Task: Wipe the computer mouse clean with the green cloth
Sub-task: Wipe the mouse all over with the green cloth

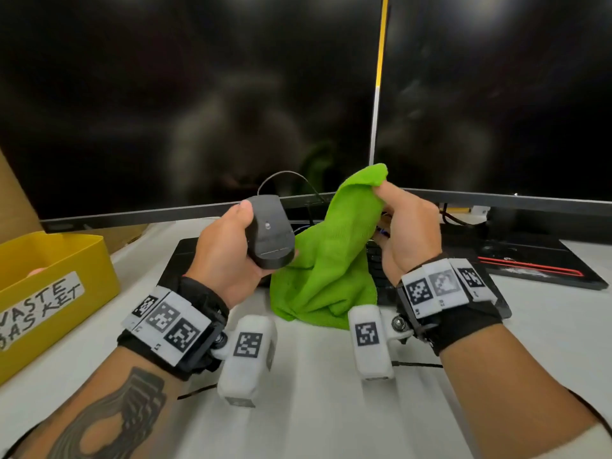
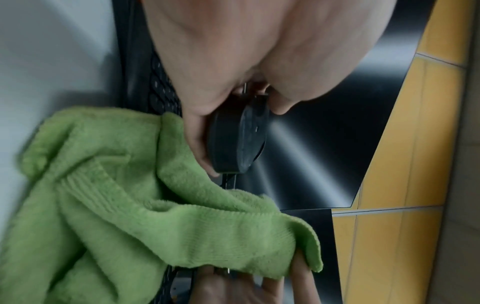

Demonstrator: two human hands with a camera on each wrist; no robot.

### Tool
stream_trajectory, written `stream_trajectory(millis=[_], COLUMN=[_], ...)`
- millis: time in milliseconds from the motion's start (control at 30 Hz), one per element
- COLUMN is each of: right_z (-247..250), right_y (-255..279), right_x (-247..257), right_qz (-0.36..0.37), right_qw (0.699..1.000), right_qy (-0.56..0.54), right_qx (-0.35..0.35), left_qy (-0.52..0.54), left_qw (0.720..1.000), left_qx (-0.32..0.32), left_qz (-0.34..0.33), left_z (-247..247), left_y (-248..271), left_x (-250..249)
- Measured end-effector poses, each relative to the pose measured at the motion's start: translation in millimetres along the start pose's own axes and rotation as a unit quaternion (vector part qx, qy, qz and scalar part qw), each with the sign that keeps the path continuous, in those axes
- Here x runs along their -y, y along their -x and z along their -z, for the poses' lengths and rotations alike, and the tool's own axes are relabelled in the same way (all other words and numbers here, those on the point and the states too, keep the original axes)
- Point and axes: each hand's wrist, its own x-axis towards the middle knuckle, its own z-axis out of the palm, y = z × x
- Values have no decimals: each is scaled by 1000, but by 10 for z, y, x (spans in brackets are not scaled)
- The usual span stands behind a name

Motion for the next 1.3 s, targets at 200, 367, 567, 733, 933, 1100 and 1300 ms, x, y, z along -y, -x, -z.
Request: stream_trajectory(millis=[200,367,567,733,933,1100,1300], right_z=[-109,-171,-197,-202,-194,-221,-211], right_y=[150,267,252,238,260,311,256], right_x=[-98,-213,-237,-241,-237,-199,-204], right_qz=[-9,2,48,64,36,19,38], right_qw=[982,960,968,971,972,975,968], right_qy=[47,126,177,187,191,173,205], right_qx=[184,251,170,133,131,140,137], left_qy=[30,34,15,4,-10,-39,-133], left_qw=[998,995,993,991,988,984,979], left_qx=[49,83,111,133,154,175,115], left_qz=[-6,-39,-47,-27,-21,-9,-104], left_z=[-85,-142,-177,-160,-176,-190,-134], left_y=[30,72,105,113,162,186,171], left_x=[24,82,122,107,141,158,79])
